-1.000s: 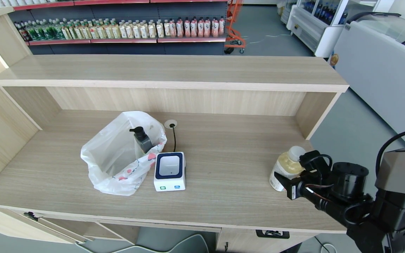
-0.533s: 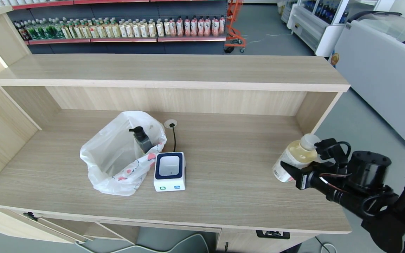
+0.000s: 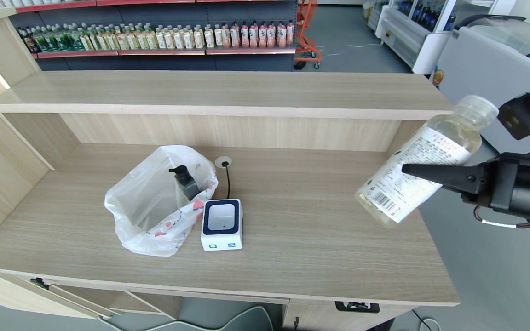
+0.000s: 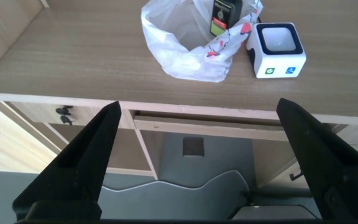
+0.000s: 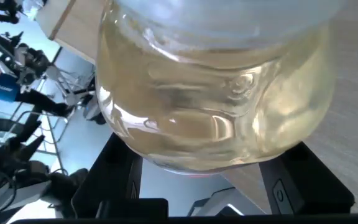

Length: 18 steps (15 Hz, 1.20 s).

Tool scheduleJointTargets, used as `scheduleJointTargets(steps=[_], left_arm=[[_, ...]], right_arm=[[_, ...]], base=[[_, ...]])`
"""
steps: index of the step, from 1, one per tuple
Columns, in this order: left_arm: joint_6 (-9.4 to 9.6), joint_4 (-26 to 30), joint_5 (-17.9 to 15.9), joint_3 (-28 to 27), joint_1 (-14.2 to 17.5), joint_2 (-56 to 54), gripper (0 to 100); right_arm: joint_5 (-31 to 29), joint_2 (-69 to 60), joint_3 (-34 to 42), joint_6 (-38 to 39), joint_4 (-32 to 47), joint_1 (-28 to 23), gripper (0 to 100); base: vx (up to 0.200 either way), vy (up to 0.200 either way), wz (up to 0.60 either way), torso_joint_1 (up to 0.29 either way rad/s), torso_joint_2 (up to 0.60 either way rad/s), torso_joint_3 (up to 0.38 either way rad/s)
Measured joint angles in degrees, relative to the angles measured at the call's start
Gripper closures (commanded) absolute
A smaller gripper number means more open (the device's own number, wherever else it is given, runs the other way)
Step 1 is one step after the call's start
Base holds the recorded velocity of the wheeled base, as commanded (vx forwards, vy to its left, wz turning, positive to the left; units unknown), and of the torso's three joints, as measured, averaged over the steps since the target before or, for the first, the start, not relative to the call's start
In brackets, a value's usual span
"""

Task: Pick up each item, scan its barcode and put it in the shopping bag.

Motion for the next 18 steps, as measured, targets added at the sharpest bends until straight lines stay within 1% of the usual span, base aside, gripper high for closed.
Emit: scheduleJointTargets(steps=[2, 6, 8, 11, 15, 18], left_arm=[[0.0, 0.0, 0.0, 0.0, 0.0, 0.0, 0], [0.0, 0.0, 0.0, 0.0, 0.0, 0.0, 0], [-0.02, 0.0, 0.0, 0.0, 0.0, 0.0, 0], [0.0, 0.0, 0.0, 0.0, 0.0, 0.0, 0], [0.0, 0.0, 0.0, 0.0, 0.0, 0.0, 0], [0.0, 0.0, 0.0, 0.0, 0.0, 0.0, 0]], right_arm=[[5.0, -5.2, -3.5, 2.5, 2.5, 3.6, 100], [7.4, -8.8, -5.6, 4.4, 2.9, 9.6, 100], [8.4, -9.7, -6.0, 5.9, 3.0, 11.3, 100], [11.3, -11.1, -6.1, 10.0, 3.4, 13.4, 100], [11.7, -12.5, -6.3, 12.2, 5.2, 17.3, 100], [11.7, -14.2, -6.4, 12.3, 10.1, 19.7, 100]], base=[[0.0, 0.0, 0.0, 0.0, 0.0, 0.0], [0.0, 0.0, 0.0, 0.0, 0.0, 0.0], [0.0, 0.0, 0.0, 0.0, 0.0, 0.0], [0.0, 0.0, 0.0, 0.0, 0.0, 0.0], [0.0, 0.0, 0.0, 0.0, 0.0, 0.0], [0.0, 0.0, 0.0, 0.0, 0.0, 0.0]])
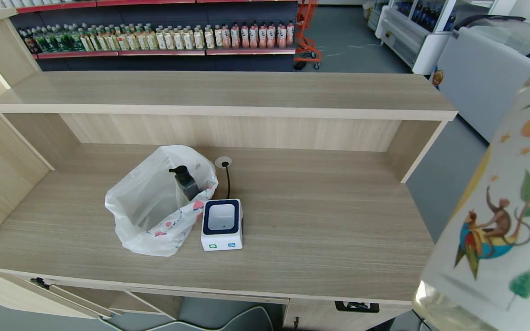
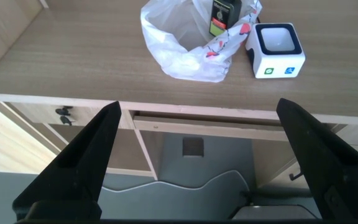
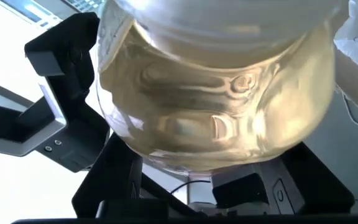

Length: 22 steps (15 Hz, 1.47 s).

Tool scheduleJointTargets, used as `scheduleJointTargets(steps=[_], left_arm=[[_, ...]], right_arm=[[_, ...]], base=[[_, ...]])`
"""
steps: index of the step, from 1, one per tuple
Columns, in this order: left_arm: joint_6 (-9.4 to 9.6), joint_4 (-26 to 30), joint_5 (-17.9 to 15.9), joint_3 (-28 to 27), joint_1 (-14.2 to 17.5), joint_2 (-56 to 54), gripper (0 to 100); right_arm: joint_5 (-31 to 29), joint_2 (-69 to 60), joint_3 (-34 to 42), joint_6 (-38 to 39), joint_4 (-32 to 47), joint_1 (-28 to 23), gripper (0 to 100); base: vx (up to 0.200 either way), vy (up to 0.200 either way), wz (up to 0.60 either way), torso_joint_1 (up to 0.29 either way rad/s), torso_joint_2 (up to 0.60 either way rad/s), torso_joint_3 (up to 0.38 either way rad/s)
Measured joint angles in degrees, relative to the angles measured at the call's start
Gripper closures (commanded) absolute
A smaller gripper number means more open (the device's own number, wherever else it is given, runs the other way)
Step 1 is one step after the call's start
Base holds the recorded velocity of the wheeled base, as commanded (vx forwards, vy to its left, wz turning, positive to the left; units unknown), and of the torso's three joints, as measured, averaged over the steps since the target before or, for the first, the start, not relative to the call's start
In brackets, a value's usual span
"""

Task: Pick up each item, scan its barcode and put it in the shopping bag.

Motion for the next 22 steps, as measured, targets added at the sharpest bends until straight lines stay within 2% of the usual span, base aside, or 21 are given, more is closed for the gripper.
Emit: scheduleJointTargets(steps=[14, 17, 18, 19, 21, 22], left_arm=[[0.0, 0.0, 0.0, 0.0, 0.0, 0.0, 0], [0.0, 0.0, 0.0, 0.0, 0.0, 0.0, 0], [0.0, 0.0, 0.0, 0.0, 0.0, 0.0, 0], [0.0, 0.0, 0.0, 0.0, 0.0, 0.0, 0], [0.0, 0.0, 0.0, 0.0, 0.0, 0.0, 0], [-0.02, 0.0, 0.0, 0.0, 0.0, 0.0, 0]], right_arm=[[-0.6, -1.8, 0.7, -1.7, 1.3, 0.4, 100], [-3.7, -0.3, 1.6, -17.7, 1.5, -2.4, 100], [-6.6, 0.8, 2.3, -27.4, 2.2, -4.4, 100], [-11.5, 1.9, 3.0, -36.8, 3.1, -6.1, 100], [-30.8, 4.6, 5.4, -56.5, 3.7, -10.3, 100], [-35.4, 5.6, 7.6, -59.8, 2.5, -12.0, 100]], base=[[0.0, 0.0, 0.0, 0.0, 0.0, 0.0], [0.0, 0.0, 0.0, 0.0, 0.0, 0.0], [0.0, 0.0, 0.0, 0.0, 0.0, 0.0], [0.0, 0.0, 0.0, 0.0, 0.0, 0.0], [0.0, 0.0, 0.0, 0.0, 0.0, 0.0], [0.0, 0.0, 0.0, 0.0, 0.0, 0.0]])
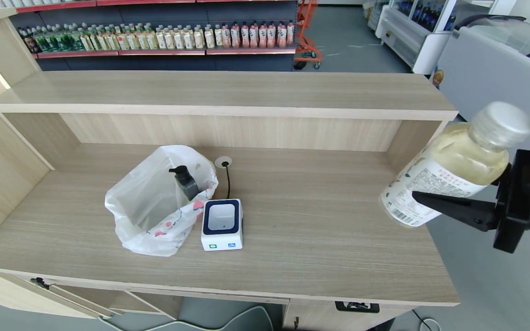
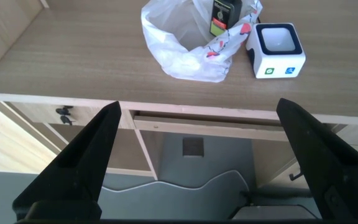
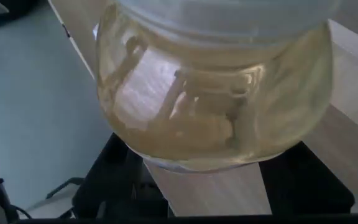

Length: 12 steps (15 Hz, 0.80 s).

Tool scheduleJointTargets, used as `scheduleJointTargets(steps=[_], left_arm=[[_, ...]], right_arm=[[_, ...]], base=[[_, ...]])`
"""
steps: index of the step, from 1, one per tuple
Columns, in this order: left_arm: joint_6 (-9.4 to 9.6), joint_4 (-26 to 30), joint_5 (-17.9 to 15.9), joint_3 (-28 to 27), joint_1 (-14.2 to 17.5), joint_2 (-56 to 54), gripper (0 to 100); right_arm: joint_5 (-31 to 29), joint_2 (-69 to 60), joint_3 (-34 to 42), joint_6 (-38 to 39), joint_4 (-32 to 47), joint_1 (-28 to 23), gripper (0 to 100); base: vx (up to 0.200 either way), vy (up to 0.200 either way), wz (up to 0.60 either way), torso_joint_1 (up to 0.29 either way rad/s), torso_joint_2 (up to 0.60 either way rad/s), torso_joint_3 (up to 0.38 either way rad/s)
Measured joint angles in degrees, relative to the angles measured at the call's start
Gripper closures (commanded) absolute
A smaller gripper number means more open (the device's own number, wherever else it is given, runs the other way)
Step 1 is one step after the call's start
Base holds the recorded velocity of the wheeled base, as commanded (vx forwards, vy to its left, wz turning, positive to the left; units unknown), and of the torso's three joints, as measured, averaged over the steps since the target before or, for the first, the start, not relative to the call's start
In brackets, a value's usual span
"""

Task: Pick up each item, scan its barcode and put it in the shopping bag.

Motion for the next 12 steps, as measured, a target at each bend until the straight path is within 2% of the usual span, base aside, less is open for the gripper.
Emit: scheduleJointTargets(steps=[2, 4, 8, 12], left_arm=[[0.02, 0.0, 0.0, 0.0, 0.0, 0.0, 0], [0.02, 0.0, 0.0, 0.0, 0.0, 0.0, 0], [0.02, 0.0, 0.0, 0.0, 0.0, 0.0, 0], [0.02, 0.0, 0.0, 0.0, 0.0, 0.0, 0]], right_arm=[[-5.5, 1.1, 4.7, -5.4, -7.9, -1.6, 100], [-9.2, 1.7, 7.9, -10.9, -11.8, -2.7, 100], [-9.6, 2.0, 9.6, -16.9, -12.5, -3.3, 100], [-9.5, 2.3, 10.4, -18.7, -13.0, -3.1, 100]], base=[[0.0, 0.0, 0.0, 0.0, 0.0, 0.0], [0.0, 0.0, 0.0, 0.0, 0.0, 0.0], [0.0, 0.0, 0.0, 0.0, 0.0, 0.0], [0.0, 0.0, 0.0, 0.0, 0.0, 0.0]])
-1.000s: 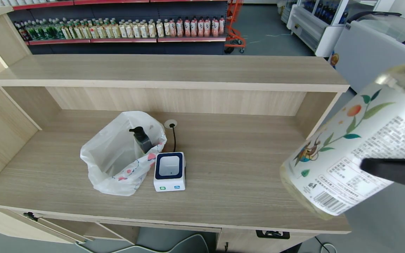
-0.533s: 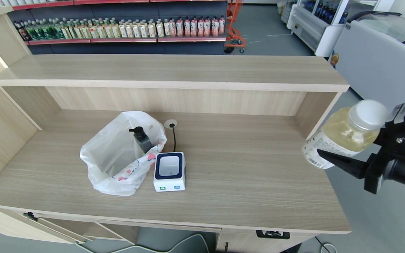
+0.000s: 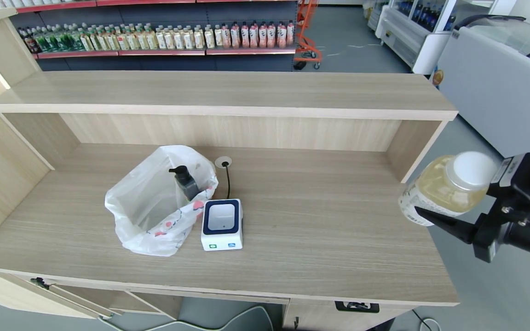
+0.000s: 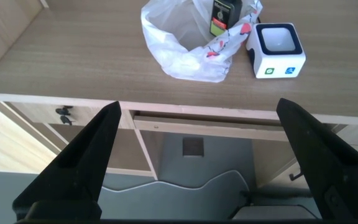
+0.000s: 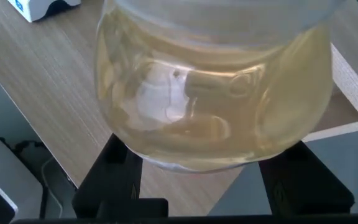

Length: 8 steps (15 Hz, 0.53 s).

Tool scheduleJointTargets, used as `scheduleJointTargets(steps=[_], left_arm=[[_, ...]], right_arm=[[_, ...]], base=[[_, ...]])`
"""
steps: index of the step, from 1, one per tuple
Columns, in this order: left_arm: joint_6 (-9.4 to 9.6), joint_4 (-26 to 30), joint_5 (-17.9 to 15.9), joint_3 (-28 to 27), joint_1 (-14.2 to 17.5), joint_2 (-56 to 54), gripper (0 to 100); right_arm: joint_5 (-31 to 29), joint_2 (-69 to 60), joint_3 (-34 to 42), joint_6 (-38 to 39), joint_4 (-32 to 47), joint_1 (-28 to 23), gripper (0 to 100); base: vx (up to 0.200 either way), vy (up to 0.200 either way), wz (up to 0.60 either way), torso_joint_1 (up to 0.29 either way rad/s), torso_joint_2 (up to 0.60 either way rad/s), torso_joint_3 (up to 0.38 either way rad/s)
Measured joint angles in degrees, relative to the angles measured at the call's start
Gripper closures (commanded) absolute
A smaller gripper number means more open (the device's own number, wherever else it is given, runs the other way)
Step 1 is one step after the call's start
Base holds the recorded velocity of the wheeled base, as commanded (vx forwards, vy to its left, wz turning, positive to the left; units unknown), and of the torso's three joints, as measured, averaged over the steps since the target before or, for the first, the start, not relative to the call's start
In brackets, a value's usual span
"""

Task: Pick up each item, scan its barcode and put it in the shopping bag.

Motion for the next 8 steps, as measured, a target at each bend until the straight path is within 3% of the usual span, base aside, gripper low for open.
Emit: scheduleJointTargets(steps=[7, 8], left_arm=[[0.0, 0.0, 0.0, 0.0, 0.0, 0.0, 0], [0.0, 0.0, 0.0, 0.0, 0.0, 0.0, 0]], right_arm=[[0.0, 1.0, 2.7, -5.6, -7.0, 0.1, 100], [0.0, 1.3, 2.8, -5.8, -8.0, 0.1, 100]], base=[[0.0, 0.0, 0.0, 0.0, 0.0, 0.0], [0.0, 0.2, 0.0, 0.012, 0.0, 0.002]])
